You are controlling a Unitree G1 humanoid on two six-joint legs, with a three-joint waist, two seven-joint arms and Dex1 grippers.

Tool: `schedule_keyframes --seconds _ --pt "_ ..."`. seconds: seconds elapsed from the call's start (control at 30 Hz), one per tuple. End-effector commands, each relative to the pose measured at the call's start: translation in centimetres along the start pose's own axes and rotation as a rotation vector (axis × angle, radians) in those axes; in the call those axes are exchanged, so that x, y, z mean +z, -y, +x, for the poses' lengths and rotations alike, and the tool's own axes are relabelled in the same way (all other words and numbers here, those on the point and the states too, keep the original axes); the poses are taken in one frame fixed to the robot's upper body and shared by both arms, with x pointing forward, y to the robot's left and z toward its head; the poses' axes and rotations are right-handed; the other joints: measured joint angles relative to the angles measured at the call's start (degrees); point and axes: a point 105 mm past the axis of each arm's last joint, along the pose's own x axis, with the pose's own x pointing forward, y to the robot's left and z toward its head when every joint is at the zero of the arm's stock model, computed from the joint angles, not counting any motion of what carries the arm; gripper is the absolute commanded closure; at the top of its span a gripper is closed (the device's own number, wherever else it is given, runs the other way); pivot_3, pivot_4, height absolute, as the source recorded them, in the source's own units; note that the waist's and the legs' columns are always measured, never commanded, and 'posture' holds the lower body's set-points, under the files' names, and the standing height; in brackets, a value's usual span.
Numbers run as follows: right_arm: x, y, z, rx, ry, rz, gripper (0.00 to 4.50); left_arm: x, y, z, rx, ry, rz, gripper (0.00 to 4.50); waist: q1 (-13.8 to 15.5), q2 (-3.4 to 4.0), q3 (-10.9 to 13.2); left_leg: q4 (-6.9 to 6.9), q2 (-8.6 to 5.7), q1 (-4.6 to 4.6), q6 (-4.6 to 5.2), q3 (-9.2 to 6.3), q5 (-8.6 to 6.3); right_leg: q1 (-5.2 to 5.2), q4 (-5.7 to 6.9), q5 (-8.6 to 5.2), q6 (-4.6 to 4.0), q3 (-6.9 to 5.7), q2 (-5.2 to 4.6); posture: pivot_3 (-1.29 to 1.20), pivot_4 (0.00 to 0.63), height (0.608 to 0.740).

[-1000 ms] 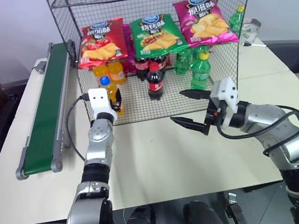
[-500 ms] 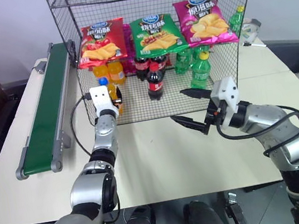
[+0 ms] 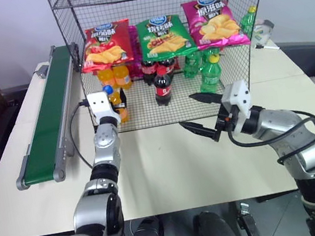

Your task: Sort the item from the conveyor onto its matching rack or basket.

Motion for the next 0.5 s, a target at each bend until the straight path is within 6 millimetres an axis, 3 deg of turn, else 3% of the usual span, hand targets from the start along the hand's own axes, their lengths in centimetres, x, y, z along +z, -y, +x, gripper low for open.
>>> schedule_keyframes --seconds 0.03,0.17,0.3,0.5 --pt "1.5 0.1 0.0 0.009 0.037 -0.049 0.0 2.5 0.5 -0.3 -0.046 0.068 0.014 0.04 0.0 0.0 0.0 0.0 0.0 0.0 0.0 0.0 0.0 0.0 0.0 0.0 0.0 0.01 0.0 0.0 0.15 0.74" --pt "1.5 0.1 0.0 0.013 0.036 -0.051 0.0 3.1 0.5 -1.4 -0.106 0.027 0.026 0.04 0.09 0.01 0.0 0.04 0.0 0.0 0.0 -0.01 0.0 0.02 0.01 0.0 0.0 0.0 0.0 0.0 0.15 0.74" --pt "1.5 0.8 -0.5 -0.001 0.025 -0.06 0.0 5.3 0.4 -3.9 -0.266 0.01 -0.076 0.04 -0.36 0.04 -0.02 -0.01 0.03 0.0 0.0 0.01 0.0 -0.01 0.01 -0.01 -0.02 0.05 0.0 0.0 0.15 0.74" --pt "1.2 2.3 -2.0 -0.039 -0.014 -0.07 0.0 6.5 -2.9 -7.2 -0.325 -0.081 0.016 0.04 -0.27 0.09 -0.05 -0.02 0.07 0.04 -0.01 0.0 0.0 0.01 0.01 -0.01 -0.04 0.07 -0.03 0.0 0.15 0.74"
